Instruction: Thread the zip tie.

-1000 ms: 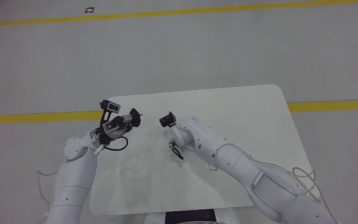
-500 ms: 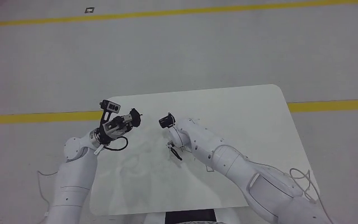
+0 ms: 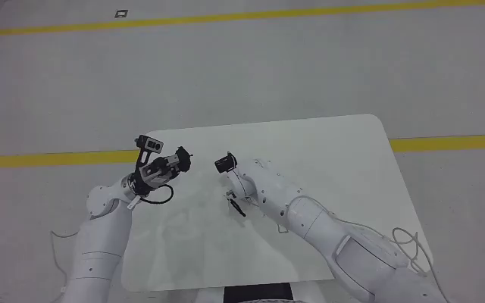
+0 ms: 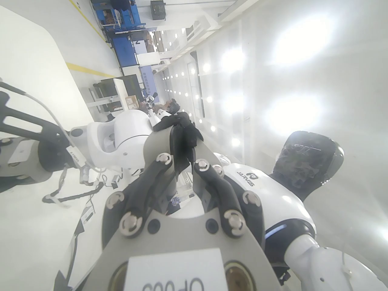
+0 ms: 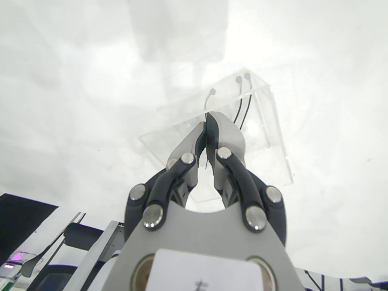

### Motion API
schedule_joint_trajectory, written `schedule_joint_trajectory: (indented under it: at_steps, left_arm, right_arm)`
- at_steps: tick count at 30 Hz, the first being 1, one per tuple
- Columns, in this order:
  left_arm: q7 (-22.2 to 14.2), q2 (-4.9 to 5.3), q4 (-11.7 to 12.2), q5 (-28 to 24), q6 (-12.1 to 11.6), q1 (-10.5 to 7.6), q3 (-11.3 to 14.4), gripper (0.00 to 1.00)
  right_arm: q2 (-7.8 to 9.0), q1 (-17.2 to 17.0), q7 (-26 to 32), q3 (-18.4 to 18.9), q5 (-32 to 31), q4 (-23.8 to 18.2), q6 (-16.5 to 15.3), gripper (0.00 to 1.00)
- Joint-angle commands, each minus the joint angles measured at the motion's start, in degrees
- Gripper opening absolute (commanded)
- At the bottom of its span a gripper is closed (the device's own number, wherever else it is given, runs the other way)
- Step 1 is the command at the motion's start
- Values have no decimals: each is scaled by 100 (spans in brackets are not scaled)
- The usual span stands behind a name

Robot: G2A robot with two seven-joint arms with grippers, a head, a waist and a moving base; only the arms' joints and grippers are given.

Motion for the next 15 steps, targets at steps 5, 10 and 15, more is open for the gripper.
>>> schedule_joint_trajectory:
  at_steps: [5,10,15]
  left_arm:
    - [0,0,0,0,0,0,0,0]
    - [0,0,0,0,0,0,0,0]
    - [0,0,0,0,0,0,0,0]
  right_arm:
    - [234,-281,226,564,20,-776,-156,0]
    - [508,-700,445,1247,5,-1657,-350,0]
    - [768,-1291,571,2045,99,-2715,-566,0]
